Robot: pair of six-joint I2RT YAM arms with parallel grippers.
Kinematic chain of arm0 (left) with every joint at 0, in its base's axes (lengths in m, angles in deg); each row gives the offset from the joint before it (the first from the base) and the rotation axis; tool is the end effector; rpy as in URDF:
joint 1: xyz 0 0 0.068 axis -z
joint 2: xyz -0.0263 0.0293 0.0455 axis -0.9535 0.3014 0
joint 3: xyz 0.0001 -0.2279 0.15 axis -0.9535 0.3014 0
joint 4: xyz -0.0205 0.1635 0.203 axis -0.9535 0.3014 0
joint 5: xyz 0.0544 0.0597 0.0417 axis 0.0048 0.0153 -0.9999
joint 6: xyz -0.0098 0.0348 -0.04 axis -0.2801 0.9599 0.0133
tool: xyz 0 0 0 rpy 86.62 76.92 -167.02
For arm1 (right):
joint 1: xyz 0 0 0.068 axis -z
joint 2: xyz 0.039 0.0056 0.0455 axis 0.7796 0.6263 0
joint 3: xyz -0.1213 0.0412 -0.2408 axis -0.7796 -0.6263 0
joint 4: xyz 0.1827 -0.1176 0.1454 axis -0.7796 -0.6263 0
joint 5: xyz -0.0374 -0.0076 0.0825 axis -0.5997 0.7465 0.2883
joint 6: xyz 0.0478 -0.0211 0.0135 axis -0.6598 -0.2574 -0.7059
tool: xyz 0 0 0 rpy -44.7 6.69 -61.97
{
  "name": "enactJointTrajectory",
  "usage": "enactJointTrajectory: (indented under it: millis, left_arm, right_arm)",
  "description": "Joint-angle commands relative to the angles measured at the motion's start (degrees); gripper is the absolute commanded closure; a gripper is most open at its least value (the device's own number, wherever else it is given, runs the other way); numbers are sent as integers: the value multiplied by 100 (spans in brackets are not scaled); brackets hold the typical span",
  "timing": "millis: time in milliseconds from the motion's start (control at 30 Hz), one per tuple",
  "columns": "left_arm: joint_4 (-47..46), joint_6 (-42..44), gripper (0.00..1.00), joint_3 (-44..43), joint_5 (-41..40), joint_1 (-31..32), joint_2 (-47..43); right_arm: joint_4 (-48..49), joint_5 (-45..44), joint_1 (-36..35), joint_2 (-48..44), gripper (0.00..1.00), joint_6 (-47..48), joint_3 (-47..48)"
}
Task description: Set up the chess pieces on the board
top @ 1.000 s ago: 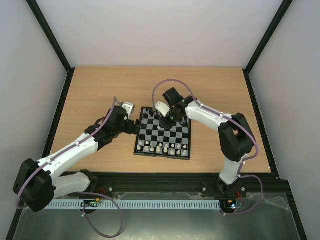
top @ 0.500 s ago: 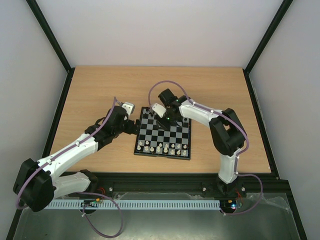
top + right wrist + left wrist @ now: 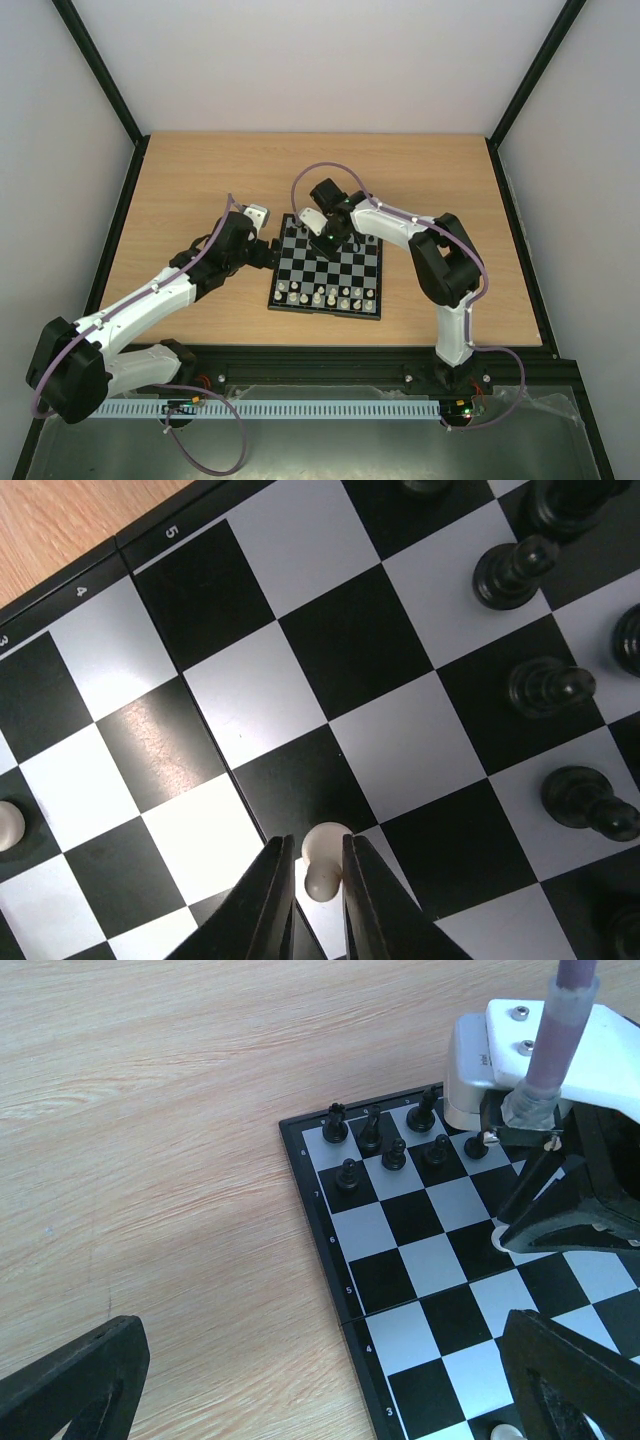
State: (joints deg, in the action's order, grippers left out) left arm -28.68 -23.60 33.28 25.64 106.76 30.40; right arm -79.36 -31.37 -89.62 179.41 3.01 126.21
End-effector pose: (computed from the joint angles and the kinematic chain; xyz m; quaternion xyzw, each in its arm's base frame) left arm 0.2072 -0.1351 0.2475 0.1526 0.8684 -0.1182 0.4568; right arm 0.3258 0.2670 0.1838 -0.4730 0.8356 0.1396 0.2421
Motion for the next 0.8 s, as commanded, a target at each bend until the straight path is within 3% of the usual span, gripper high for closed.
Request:
enactJointTrajectory:
  millis: [0,767]
  left_arm:
    - [57,0,1,-14,-45,-34,-94]
    - [54,-8,1,-14,-45,-32,-68]
  right_arm:
    - [-343,54,-46,90,88,-25,114]
    - [-372,61,-76,151,95,10,80]
